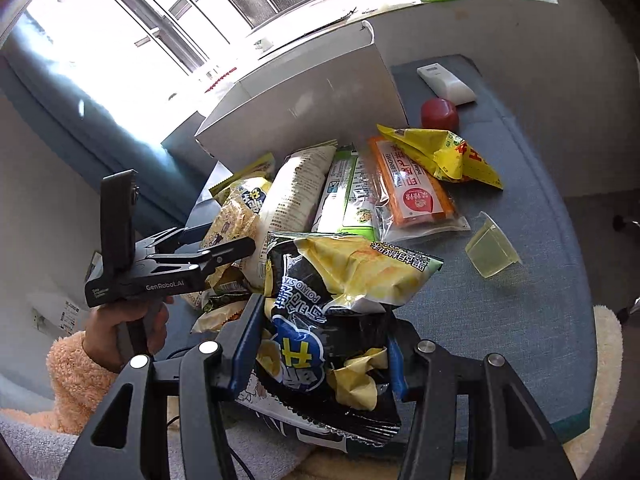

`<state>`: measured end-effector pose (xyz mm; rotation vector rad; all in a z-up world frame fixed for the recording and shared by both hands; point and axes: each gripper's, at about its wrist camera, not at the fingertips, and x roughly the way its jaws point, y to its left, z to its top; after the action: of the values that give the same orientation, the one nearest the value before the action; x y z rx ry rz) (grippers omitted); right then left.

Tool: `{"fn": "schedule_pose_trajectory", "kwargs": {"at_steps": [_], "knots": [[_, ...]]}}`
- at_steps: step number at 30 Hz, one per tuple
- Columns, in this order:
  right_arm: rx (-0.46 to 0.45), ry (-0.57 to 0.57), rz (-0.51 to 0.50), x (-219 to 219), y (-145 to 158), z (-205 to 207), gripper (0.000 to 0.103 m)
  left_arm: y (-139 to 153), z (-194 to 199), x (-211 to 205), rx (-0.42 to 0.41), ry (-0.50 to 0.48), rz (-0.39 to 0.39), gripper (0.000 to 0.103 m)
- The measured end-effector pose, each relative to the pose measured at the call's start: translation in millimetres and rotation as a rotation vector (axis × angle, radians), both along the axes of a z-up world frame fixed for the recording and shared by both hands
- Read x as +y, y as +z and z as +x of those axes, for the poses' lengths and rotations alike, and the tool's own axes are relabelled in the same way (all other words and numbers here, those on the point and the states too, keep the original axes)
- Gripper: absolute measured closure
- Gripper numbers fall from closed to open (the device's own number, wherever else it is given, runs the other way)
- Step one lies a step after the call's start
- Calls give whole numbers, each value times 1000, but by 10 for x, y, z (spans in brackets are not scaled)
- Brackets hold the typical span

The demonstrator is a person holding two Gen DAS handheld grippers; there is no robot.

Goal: Organize snacks
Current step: 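Grasp the yellow chip bag with the right gripper while the left grasps the cartoon cracker pack, then drop both packs into the white box and open both grippers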

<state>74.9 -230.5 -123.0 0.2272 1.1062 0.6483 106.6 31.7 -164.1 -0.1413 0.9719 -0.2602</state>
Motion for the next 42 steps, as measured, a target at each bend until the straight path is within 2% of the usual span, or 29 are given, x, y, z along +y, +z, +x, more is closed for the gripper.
{"fn": "schedule_pose_trajectory", "kwargs": {"at_steps": [3, 6, 9, 14, 20, 25, 29, 33, 35, 36, 37, 38, 39, 40, 42], "knots": [[4, 6, -1, 18, -19, 8, 46, 116, -110, 35, -40, 21, 26, 27], [-6, 16, 4, 58, -9, 34, 46, 318, -216, 140, -91, 54, -20, 27], [-30, 22, 7, 109, 57, 124, 46, 563, -259, 231, -159, 78, -26, 27], [-118, 40, 9, 245, 332, 424, 46, 908, -115, 385, -230, 121, -73, 27], [-247, 50, -1, 460, 733, 931, 46, 1244, 284, 493, -286, 151, -111, 27], [-307, 69, -38, 746, 896, 1474, 46, 1447, 797, 567, -322, 187, -80, 27], [-283, 66, -59, 965, 874, 1990, 46, 1449, 1203, 651, -329, 199, -83, 27], [-236, 50, -33, 1126, 782, 2369, 46, 1365, 1513, 719, -299, 208, -79, 27], [-220, 47, -46, 1223, 701, 2505, 45, 1279, 1639, 725, -271, 212, -51, 22], [-209, 54, -52, 1277, 659, 2569, 44, 1223, 1698, 723, -251, 213, -37, 9], [-196, 59, -62, 1323, 623, 2622, 38, 1158, 1745, 729, -223, 223, -20, 0], [-173, 61, -76, 1362, 579, 2675, 29, 1095, 1764, 735, -190, 239, -1, 0], [-154, 53, -93, 1383, 543, 2708, 8, 1056, 1746, 734, -175, 249, 16, 0], [-147, 40, -106, 1383, 527, 2716, 0, 1040, 1681, 733, -185, 254, 26, 0], [-172, 27, -94, 1328, 559, 2657, 0, 1058, 1568, 751, -203, 244, 9, 0]]}}
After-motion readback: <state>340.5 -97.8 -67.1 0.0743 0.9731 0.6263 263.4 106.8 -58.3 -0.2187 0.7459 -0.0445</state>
